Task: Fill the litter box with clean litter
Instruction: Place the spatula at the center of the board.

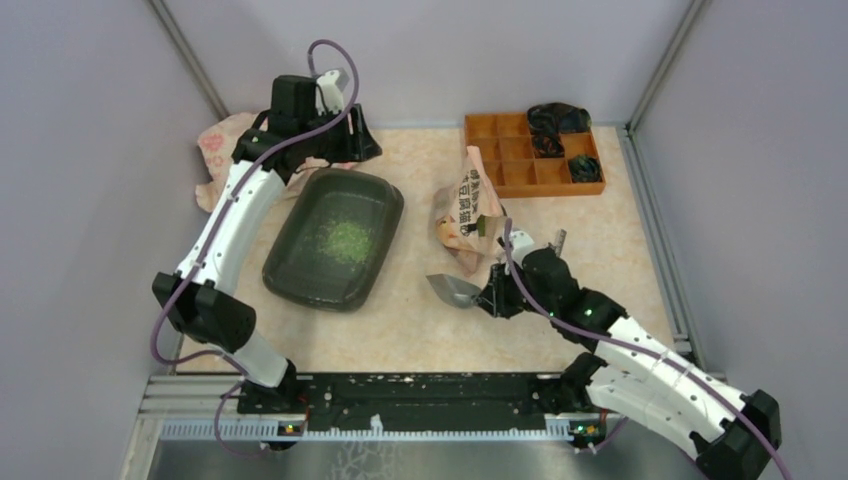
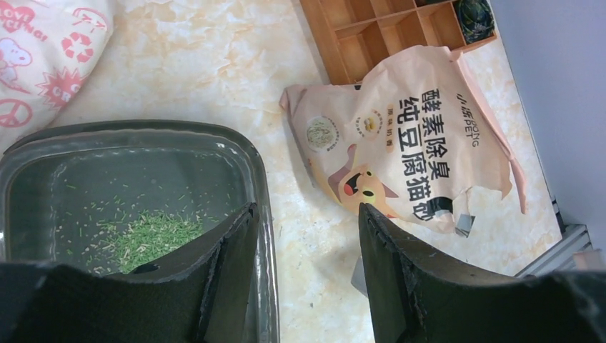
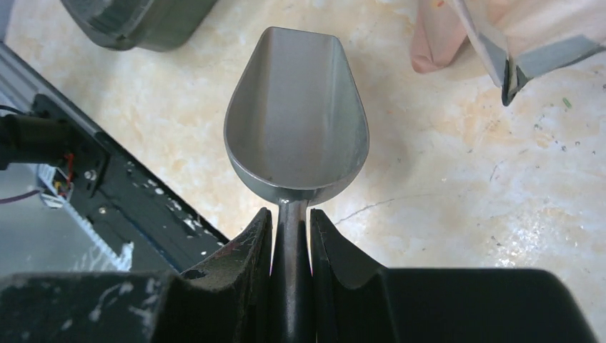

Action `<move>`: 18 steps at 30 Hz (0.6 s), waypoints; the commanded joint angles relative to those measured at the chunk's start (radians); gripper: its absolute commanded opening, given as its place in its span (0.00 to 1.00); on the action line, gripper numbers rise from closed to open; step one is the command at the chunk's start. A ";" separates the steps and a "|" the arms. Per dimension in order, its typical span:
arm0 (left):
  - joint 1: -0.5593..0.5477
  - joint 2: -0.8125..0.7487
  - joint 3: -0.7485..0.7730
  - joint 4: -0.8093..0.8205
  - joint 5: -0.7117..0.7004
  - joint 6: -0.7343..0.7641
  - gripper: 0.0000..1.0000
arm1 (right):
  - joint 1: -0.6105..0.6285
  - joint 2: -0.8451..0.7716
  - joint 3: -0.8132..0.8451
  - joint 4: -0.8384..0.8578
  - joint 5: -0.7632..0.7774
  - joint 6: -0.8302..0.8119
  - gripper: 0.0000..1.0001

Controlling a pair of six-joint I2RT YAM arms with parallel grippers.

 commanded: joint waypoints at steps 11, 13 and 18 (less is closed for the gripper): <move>-0.034 0.037 0.050 -0.022 -0.032 -0.013 0.60 | 0.137 0.156 -0.053 0.203 0.251 -0.083 0.00; -0.034 0.042 0.050 -0.022 -0.031 -0.012 0.60 | 0.137 0.190 -0.053 0.180 0.256 -0.068 0.00; -0.035 0.051 0.044 -0.017 -0.029 -0.010 0.60 | 0.139 0.197 -0.058 0.137 0.263 -0.019 0.01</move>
